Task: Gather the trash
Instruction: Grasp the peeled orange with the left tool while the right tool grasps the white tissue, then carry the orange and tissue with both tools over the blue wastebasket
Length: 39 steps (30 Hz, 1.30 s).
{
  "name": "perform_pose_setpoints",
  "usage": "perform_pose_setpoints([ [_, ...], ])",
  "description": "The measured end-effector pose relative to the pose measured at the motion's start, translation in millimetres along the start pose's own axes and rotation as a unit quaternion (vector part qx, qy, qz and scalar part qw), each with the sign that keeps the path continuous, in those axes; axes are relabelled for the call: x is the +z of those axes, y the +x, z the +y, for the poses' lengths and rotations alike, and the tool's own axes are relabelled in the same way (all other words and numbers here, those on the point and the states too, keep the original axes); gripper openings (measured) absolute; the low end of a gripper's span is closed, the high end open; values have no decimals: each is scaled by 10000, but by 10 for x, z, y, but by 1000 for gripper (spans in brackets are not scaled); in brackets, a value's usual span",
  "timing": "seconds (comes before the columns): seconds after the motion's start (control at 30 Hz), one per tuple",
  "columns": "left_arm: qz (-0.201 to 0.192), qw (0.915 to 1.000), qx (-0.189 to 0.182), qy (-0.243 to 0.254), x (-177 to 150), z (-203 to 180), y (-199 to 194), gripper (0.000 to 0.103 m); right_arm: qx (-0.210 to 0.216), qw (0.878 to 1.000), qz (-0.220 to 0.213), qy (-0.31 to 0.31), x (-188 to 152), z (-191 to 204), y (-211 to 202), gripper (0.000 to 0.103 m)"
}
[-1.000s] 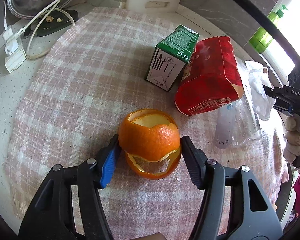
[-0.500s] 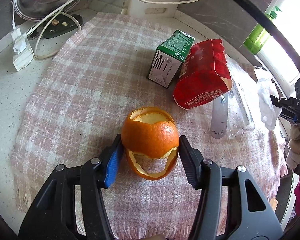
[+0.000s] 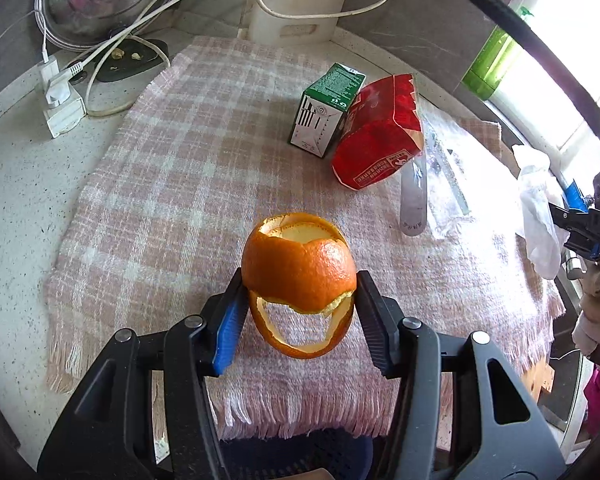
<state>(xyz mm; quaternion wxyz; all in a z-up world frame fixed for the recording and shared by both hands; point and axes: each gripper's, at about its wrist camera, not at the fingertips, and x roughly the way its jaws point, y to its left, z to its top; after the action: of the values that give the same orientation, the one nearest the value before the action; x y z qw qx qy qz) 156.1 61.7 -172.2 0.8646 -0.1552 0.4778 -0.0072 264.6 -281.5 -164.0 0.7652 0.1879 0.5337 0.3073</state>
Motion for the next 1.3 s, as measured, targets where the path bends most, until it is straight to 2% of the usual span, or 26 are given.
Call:
perform_pose_setpoints([
  [0.2,50,9999,-78,115,-159,13,-85,53,27,10000,-44,32,-329,202,-109,16],
  [0.8,-45,9988,-295,397,-821,-91,-711,53,129,9994,146,-295,-1310,935,-237,16],
  [1.3,324,9981,-354,395,-1412,20,-734,53,-20,9979,549,-355,-2074,1224,-86,16],
])
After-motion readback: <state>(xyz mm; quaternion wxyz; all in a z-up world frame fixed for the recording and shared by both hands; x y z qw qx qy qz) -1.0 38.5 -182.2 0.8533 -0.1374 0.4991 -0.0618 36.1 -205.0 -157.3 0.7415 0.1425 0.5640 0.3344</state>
